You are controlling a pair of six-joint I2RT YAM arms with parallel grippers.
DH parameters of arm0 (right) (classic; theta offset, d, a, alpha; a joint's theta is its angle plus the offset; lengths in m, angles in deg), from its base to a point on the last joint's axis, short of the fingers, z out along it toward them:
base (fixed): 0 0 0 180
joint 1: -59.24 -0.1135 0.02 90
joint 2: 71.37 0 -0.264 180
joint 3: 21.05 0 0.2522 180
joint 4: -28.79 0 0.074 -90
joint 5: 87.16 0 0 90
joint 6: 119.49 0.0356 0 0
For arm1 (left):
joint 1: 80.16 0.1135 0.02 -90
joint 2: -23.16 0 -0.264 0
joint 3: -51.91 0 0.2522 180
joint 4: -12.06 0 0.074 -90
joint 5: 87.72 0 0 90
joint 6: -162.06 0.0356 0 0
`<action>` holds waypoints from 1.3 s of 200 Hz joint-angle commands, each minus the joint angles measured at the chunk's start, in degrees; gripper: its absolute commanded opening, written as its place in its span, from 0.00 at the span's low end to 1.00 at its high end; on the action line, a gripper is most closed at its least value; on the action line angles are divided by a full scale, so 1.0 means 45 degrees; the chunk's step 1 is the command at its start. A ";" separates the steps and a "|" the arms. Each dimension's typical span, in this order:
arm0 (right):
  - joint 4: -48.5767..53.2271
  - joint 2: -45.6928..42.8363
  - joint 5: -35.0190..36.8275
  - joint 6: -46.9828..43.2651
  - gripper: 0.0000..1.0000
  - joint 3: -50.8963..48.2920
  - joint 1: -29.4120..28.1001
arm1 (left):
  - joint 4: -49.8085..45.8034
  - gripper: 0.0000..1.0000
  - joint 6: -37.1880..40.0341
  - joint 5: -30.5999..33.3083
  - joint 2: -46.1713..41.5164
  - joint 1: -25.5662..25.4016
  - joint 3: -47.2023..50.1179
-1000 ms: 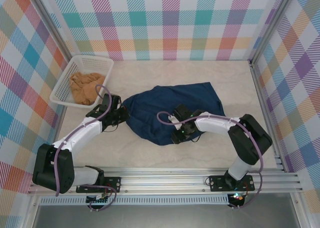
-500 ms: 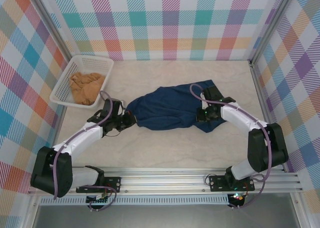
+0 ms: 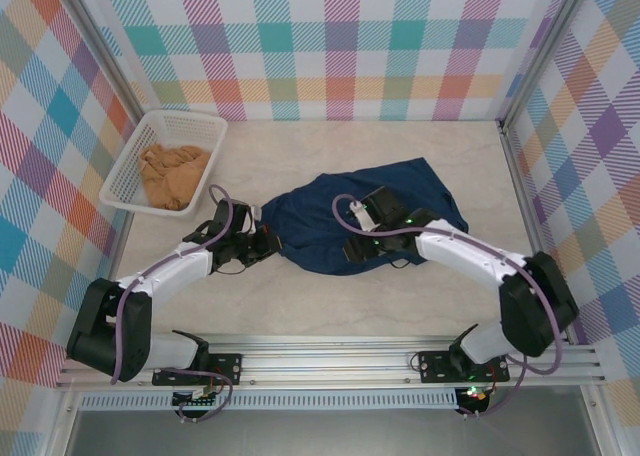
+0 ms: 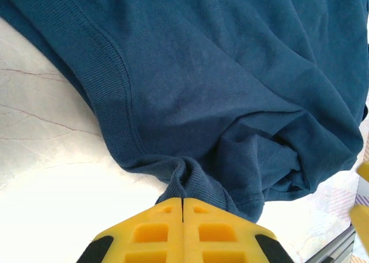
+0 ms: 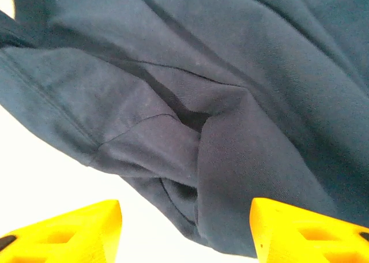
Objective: Fold the inside-out t-shirt
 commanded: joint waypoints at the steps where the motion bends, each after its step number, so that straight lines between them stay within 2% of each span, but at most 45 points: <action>1: 0.0107 0.1211 0.1001 -0.0304 0.54 0.0598 -0.0092 | -0.0353 0.00 0.0261 0.0183 -0.0248 -0.0055 -0.0271; 19: 0.0123 0.1869 0.1392 -0.0259 0.44 0.0808 -0.0077 | -0.0567 0.00 0.0392 0.0364 -0.0376 -0.0056 -0.0292; 45: 0.0283 0.2119 0.1744 -0.0008 0.11 0.0867 0.0037 | -0.1079 0.00 0.0554 0.1090 -0.0657 -0.0014 -0.0277; 58: 0.0301 0.1655 0.1387 0.0214 0.00 0.0577 0.0306 | -0.1743 0.00 0.0695 0.1925 -0.0924 0.0003 -0.0198; 80: -0.0577 0.0208 -0.1317 0.0809 0.00 -0.0510 0.1029 | -0.2426 0.00 0.1127 0.3367 -0.1181 -0.0017 0.0038; 99: -0.2012 -0.0624 -0.4254 0.1336 0.00 -0.1436 0.1447 | -0.2359 0.01 0.1376 0.3586 -0.0995 -0.0121 0.0290; 122: -0.2946 -0.0729 -0.5735 0.1727 0.00 -0.1812 0.1471 | -0.1500 0.29 0.1396 0.3379 -0.1293 -0.0656 0.0496; 142: -0.3368 -0.0826 -0.6102 0.1901 0.00 -0.1969 0.1567 | -0.0460 0.56 0.1521 0.5034 -0.2740 -0.1974 0.0672; 159: -0.3640 -0.0848 -0.6386 0.2094 0.00 -0.2085 0.1731 | 0.0589 0.69 0.2124 0.6152 -0.3414 -0.3159 0.0829; 172: -0.3841 -0.0829 -0.6613 0.2282 0.00 -0.2142 0.1882 | 0.1868 0.71 0.2790 0.5403 -0.3018 -0.3764 0.0798; 186: -0.3906 -0.0789 -0.6787 0.2528 0.00 -0.2128 0.2085 | 0.2574 0.70 0.3470 0.4435 -0.1736 -0.4462 0.0315; 209: -0.3827 -0.0769 -0.6921 0.2843 0.00 -0.2052 0.2374 | 0.2427 0.61 0.4803 0.4506 0.0656 -0.5552 -0.1048; 260: -0.3730 -0.0883 -0.7082 0.3164 0.00 -0.2184 0.2718 | 0.3398 0.53 0.5497 0.4424 0.3814 -0.5788 -0.2529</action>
